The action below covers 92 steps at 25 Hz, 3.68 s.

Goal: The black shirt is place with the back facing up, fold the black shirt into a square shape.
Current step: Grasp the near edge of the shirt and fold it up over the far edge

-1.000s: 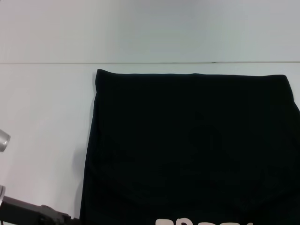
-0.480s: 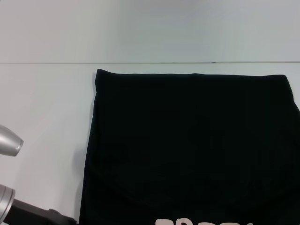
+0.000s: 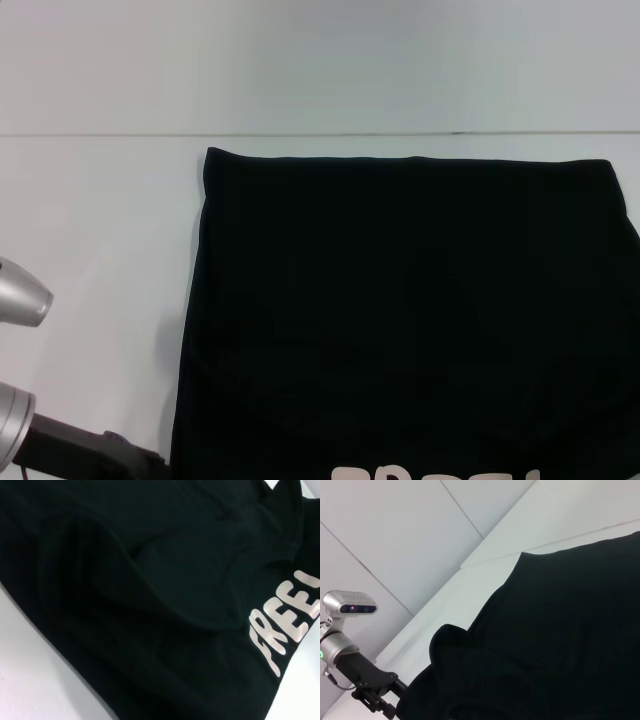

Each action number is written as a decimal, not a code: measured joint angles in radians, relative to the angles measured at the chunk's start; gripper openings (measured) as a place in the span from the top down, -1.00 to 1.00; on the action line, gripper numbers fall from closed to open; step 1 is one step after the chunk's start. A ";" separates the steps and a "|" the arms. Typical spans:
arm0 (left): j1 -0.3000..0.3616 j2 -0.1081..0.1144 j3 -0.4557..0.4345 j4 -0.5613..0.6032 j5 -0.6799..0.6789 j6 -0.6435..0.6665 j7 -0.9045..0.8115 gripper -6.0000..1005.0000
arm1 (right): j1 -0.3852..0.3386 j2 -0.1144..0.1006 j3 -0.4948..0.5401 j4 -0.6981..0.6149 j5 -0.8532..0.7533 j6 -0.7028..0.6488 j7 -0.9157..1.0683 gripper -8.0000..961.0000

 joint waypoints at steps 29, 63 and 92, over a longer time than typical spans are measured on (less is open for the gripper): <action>-0.012 0.021 -0.015 -0.002 0.004 0.069 0.011 0.97 | 0.009 -0.001 0.002 0.000 -0.005 -0.006 0.000 0.86; -0.300 0.141 -0.092 -0.139 -0.043 -0.142 -0.123 0.97 | 0.256 -0.036 0.143 -0.010 -0.039 0.185 0.133 0.86; -0.380 0.080 0.129 -0.172 -0.036 -0.896 -0.246 0.97 | 0.570 0.080 -0.028 0.174 -0.038 1.037 0.172 0.86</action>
